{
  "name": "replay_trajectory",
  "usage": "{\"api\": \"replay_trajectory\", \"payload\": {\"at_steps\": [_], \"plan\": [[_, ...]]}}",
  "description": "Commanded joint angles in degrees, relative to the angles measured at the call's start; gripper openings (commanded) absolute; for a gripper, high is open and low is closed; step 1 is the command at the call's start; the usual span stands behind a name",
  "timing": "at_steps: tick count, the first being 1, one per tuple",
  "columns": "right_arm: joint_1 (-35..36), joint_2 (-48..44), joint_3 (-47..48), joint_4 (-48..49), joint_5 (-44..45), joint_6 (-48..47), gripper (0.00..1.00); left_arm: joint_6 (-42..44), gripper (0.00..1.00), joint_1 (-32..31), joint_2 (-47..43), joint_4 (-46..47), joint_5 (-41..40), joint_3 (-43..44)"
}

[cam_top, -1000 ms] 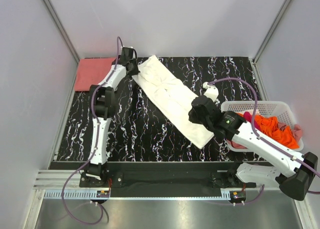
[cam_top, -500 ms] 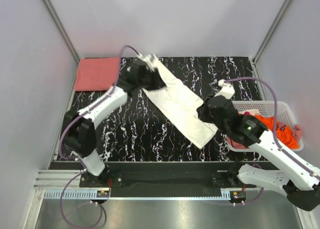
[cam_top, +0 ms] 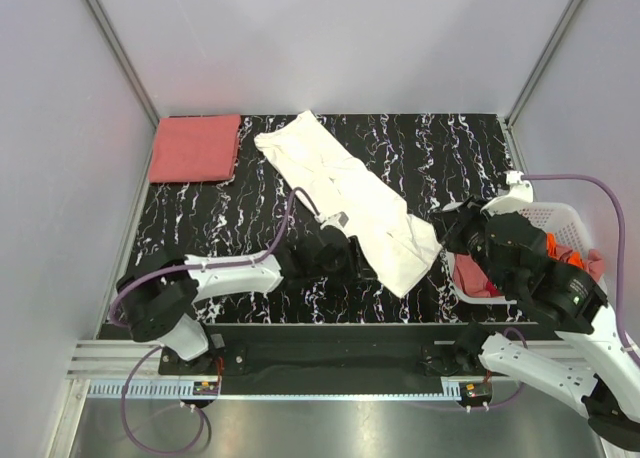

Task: Fold and stack the t-shirts
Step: Fold the tshirt

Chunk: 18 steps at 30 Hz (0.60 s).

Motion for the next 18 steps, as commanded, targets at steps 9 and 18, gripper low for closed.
{"api": "replay_trajectory", "payload": {"at_steps": [9,18], "plan": [[-0.29,-1.49,-2.62,-0.20,-0.86,1.74,0.24,-8.88,0.47,-5.42,15.85,12.94,-3.53,6.70],[-0.29,-4.48,-4.29,-0.46,-0.59,3.14,0.23,-10.20,0.47,-7.09,21.83,11.27,-3.80,9.87]]}}
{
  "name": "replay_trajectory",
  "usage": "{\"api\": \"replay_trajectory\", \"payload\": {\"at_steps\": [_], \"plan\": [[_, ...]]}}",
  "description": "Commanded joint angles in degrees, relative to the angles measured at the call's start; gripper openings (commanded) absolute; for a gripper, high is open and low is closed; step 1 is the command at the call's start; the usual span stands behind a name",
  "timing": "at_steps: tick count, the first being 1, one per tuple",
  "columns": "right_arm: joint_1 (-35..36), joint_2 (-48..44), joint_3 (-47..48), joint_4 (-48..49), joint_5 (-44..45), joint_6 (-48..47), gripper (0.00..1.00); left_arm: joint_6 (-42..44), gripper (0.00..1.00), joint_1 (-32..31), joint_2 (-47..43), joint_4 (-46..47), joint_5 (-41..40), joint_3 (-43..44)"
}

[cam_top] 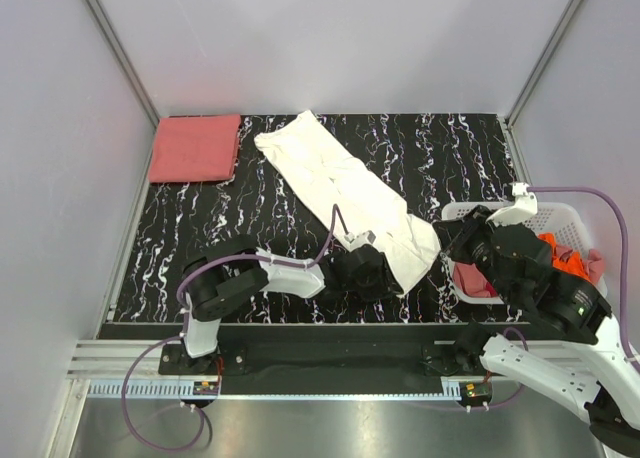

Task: Fold and stack the t-shirts
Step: Fold the tshirt

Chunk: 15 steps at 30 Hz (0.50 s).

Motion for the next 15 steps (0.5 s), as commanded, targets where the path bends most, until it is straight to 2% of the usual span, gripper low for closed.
{"api": "replay_trajectory", "payload": {"at_steps": [1,8,12,13,15], "plan": [[-0.20,0.05,-0.64,0.43,-0.22,1.15,0.23,-0.91,0.46,-0.32,2.25,1.70,-1.06,1.98],[-0.29,0.13,-0.73,0.35,-0.22,1.59,0.23,0.67,0.41,-0.23,4.63,-2.17,0.00,3.38],[-0.29,0.40,-0.81,0.26,-0.75,1.94,0.23,1.55,0.32,-0.23,4.81,-1.82,0.78,3.47],[-0.29,0.49,-0.90,0.34,-0.84,2.03,0.23,1.99,0.20,-0.23,4.72,-1.82,1.05,3.47],[-0.29,0.57,-0.99,0.26,-0.66,2.12,0.23,3.13,0.12,-0.23,3.58,-3.12,2.62,2.78]]}}
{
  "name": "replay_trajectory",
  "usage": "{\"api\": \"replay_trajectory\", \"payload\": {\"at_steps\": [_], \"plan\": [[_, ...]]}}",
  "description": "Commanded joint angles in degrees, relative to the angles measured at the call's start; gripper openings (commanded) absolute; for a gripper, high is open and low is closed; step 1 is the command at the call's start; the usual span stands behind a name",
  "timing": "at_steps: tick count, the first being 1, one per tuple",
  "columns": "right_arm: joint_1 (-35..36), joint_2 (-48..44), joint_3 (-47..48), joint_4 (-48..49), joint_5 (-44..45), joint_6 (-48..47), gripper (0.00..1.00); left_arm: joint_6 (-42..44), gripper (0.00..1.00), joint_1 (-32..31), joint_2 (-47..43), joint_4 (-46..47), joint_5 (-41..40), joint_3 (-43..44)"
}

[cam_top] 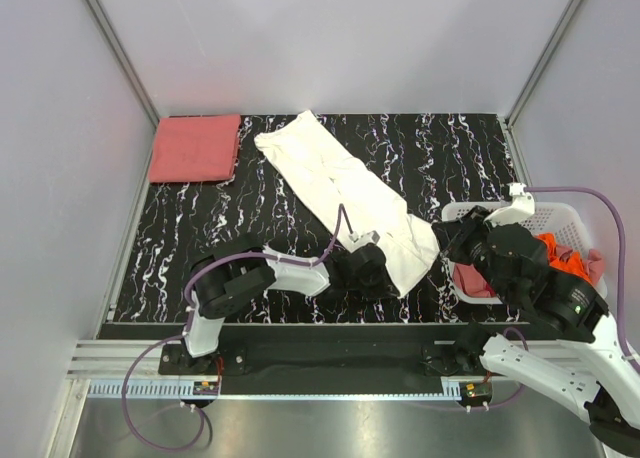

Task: Fold and stack the t-shirts
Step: Fold the tshirt

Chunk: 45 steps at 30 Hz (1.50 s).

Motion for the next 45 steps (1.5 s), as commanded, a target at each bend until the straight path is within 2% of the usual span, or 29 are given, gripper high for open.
{"api": "replay_trajectory", "payload": {"at_steps": [1,2,5,9,10,13,17,21,22,24,25,28,31,33,35,36,38,40,42,45], "plan": [[-0.29,0.66,-0.51,0.87,-0.42,0.92,0.23,3.22,0.03,-0.05,-0.62,-3.44,2.26,-0.68],[-0.29,0.75,-0.51,0.87,-0.51,0.92,0.23,4.18,0.00,-0.05,-3.06,-4.40,3.65,-1.56],[-0.20,1.98,-0.95,0.87,-1.56,0.65,0.23,6.82,0.00,-0.75,-11.32,-10.81,4.20,-7.26],[-0.29,3.74,-3.05,1.22,-3.23,1.53,0.23,8.41,0.00,-2.07,-24.85,-22.57,1.74,-19.02],[-0.29,4.26,-3.58,2.09,-3.76,1.71,0.24,8.32,0.00,-2.07,-30.19,-23.74,1.21,-21.06],[-0.29,5.84,-5.69,4.72,-6.57,2.15,0.24,7.88,0.00,-2.07,-38.90,-29.18,-0.37,-26.87],[-0.29,9.88,-7.98,6.49,-9.47,2.41,0.25,7.18,0.03,-2.07,-45.18,-32.71,-1.25,-31.27],[-0.29,15.94,-8.51,6.76,-11.66,2.24,0.25,6.83,0.12,-1.99,-47.82,-36.13,-1.52,-32.15],[-0.20,16.39,-8.60,7.02,-11.85,2.24,0.26,7.26,0.17,-1.99,-48.60,-36.58,-1.52,-31.98],[-0.29,16.74,-8.86,7.37,-11.85,2.15,0.26,7.97,0.36,-1.90,-49.40,-40.25,-3.08,-29.53],[-0.20,16.57,-8.95,7.90,-11.59,2.15,0.26,9.45,0.42,-1.72,-50.19,-42.36,-5.36,-27.86],[-0.29,16.13,-9.13,8.78,-10.71,1.62,0.28,15.23,0.51,0.90,-50.98,-49.31,-9.15,-19.52],[-0.29,16.74,-8.69,9.13,-10.44,1.27,0.28,23.49,0.51,9.85,-50.46,-52.48,-8.99,-11.78],[-0.29,17.27,-8.86,9.39,-10.44,1.44,0.29,27.64,0.51,18.55,-49.41,-52.31,-9.34,-7.22],[-0.29,17.54,-8.95,10.36,-10.35,1.53,0.29,33.79,0.50,27.49,-45.20,-50.39,-9.86,-2.39],[-0.29,17.80,-9.04,10.88,-10.27,1.45,0.29,35.46,0.49,29.89,-43.18,-49.86,-10.39,-0.44],[-0.29,18.24,-8.69,12.38,-10.35,1.10,0.29,40.30,0.46,35.16,-35.72,-47.58,-10.48,5.86],[-0.37,19.03,-8.25,13.61,-10.18,1.01,0.29,43.37,0.45,37.11,-27.02,-47.13,-14.59,10.54],[-0.37,19.90,-7.63,14.31,-10.09,0.48,0.28,44.97,0.43,40.28,-17.91,-46.42,-14.88,17.92],[-0.29,21.31,-6.58,15.28,-9.74,-0.14,0.28,45.41,0.41,43.97,-7.18,-46.34,-11.54,26.98]]}}
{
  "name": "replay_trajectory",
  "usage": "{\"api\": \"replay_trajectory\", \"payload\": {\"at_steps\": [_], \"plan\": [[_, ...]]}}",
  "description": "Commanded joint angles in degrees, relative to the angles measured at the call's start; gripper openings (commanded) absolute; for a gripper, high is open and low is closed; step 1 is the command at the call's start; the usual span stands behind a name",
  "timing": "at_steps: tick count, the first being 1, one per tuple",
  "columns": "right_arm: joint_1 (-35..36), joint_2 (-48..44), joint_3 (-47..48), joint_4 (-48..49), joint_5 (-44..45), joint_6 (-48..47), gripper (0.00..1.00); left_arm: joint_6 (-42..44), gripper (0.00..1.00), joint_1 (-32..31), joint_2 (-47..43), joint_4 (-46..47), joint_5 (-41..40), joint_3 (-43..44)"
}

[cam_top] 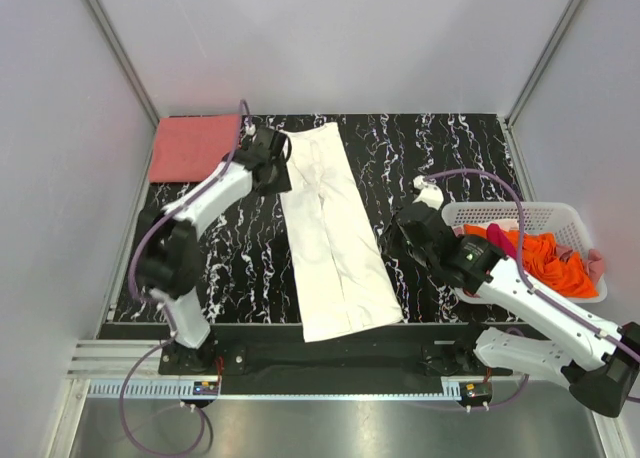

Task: Fold and stack the t-shirts
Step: Fold the tshirt

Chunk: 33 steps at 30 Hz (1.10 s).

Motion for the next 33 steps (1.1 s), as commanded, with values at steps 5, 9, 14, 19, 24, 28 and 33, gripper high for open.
{"api": "replay_trajectory", "payload": {"at_steps": [5,9,14,19,24,28,33], "plan": [[-0.26,2.06,3.20,4.60,2.44,-1.03,0.29,5.15,0.38,5.50,19.76,0.37,2.79,18.40],[-0.27,2.68,2.58,7.14,3.14,-0.59,0.28,6.99,0.38,5.68,28.36,0.28,2.44,25.80],[-0.35,5.05,2.32,10.05,3.85,-1.03,0.27,8.58,0.37,6.38,35.15,-0.33,3.15,32.65],[-0.70,8.13,3.02,12.16,4.47,-2.00,0.27,8.67,0.38,7.44,40.69,-0.33,4.80,37.14],[-2.02,10.41,3.72,14.09,3.94,-2.53,0.26,8.67,0.38,9.02,46.22,-0.42,7.45,44.61],[-4.12,11.47,3.20,16.02,3.68,-2.79,0.26,8.93,0.40,9.90,50.88,0.28,11.55,52.25],[-8.08,14.72,3.55,16.99,-1.59,-3.84,0.26,9.45,0.41,11.31,48.99,2.22,17.48,56.85]]}}
